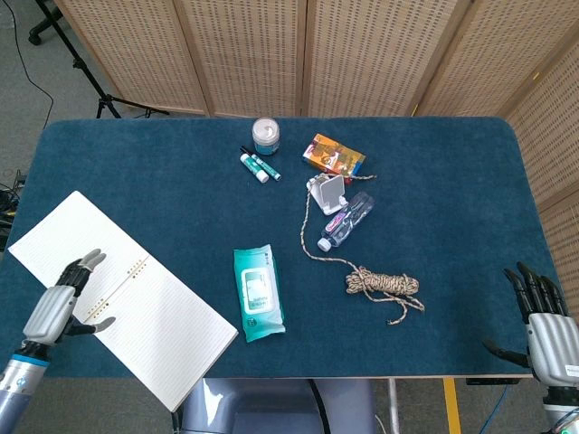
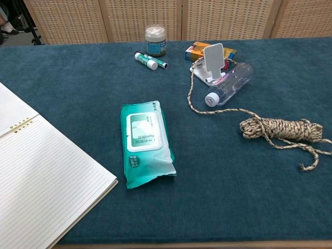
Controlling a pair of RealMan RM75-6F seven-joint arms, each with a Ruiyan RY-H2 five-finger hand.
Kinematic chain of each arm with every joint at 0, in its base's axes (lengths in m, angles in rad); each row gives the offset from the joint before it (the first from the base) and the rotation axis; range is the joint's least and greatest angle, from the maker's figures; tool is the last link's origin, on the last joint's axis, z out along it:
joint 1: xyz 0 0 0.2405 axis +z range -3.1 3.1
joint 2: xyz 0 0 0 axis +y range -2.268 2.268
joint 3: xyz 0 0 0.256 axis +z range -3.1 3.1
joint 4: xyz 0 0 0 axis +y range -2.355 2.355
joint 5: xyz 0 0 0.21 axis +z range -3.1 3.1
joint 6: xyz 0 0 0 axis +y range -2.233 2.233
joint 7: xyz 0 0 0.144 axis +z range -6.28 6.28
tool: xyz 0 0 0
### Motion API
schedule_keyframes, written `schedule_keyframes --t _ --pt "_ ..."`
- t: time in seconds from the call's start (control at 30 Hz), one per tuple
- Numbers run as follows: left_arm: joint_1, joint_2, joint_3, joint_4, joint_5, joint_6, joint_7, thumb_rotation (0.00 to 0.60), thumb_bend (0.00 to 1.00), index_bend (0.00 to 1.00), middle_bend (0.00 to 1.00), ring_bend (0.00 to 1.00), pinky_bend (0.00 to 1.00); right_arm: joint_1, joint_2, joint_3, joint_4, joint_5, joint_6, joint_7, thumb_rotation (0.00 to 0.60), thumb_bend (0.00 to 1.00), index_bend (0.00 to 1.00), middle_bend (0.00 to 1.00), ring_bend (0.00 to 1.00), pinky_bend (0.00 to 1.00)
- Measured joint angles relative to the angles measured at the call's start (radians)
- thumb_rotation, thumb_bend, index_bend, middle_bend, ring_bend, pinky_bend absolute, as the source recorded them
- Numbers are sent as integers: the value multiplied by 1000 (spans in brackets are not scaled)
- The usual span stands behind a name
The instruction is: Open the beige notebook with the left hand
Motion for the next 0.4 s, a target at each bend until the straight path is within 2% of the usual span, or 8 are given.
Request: schedule_keyframes --t 0.17,0.4 --pt "67 84 -11 -131 -10 130 177 600 35 0 0 0 0 2 7 -6 5 -17 -4 30 600 0 0 0 0 0" --pt "125 187 -10 -297 -68 154 349 600 44 0 0 0 0 1 -3 -5 16 -28 11 5 600 0 0 0 0 0"
